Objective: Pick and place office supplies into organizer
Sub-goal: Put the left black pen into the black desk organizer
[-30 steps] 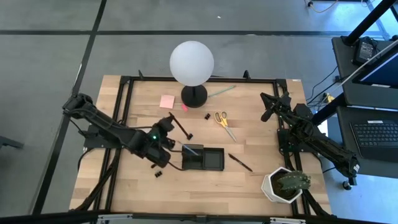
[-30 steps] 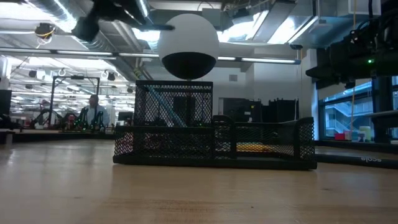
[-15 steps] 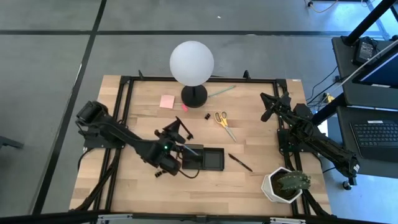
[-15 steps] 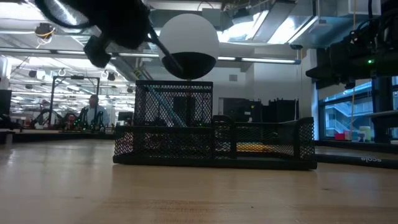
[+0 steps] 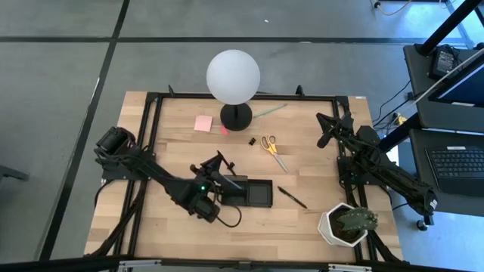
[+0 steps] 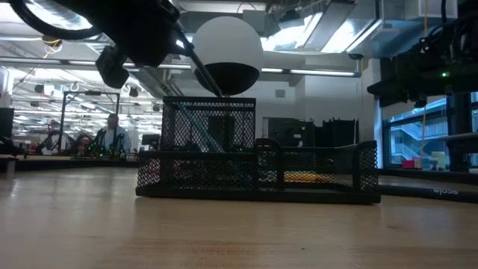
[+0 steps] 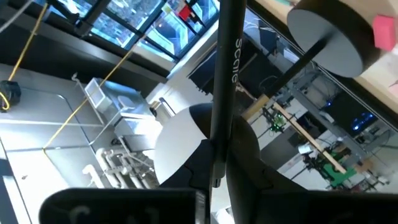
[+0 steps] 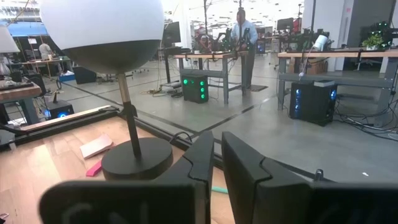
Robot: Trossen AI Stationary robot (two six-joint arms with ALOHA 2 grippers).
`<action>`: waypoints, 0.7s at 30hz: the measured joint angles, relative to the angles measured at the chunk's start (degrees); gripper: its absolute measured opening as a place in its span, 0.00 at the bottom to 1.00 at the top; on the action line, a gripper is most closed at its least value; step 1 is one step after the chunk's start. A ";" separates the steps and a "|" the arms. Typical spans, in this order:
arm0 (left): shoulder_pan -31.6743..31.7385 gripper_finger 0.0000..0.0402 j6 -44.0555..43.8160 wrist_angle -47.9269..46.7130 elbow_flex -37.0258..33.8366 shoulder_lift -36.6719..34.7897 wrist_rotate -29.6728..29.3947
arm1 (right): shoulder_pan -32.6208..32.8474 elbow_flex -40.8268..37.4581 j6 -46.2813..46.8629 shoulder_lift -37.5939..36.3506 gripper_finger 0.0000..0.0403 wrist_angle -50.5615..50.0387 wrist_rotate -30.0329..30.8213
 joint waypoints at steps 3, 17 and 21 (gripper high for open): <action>-0.71 0.06 0.02 0.18 0.00 0.00 0.00 | 0.00 0.00 0.00 0.02 0.09 0.00 0.02; -1.40 0.06 1.02 2.43 0.23 4.19 0.04 | 0.00 0.00 0.05 0.02 0.09 -0.31 0.02; -1.40 0.06 1.03 3.34 0.97 5.87 0.11 | 0.00 0.00 0.11 0.02 0.09 -0.37 0.00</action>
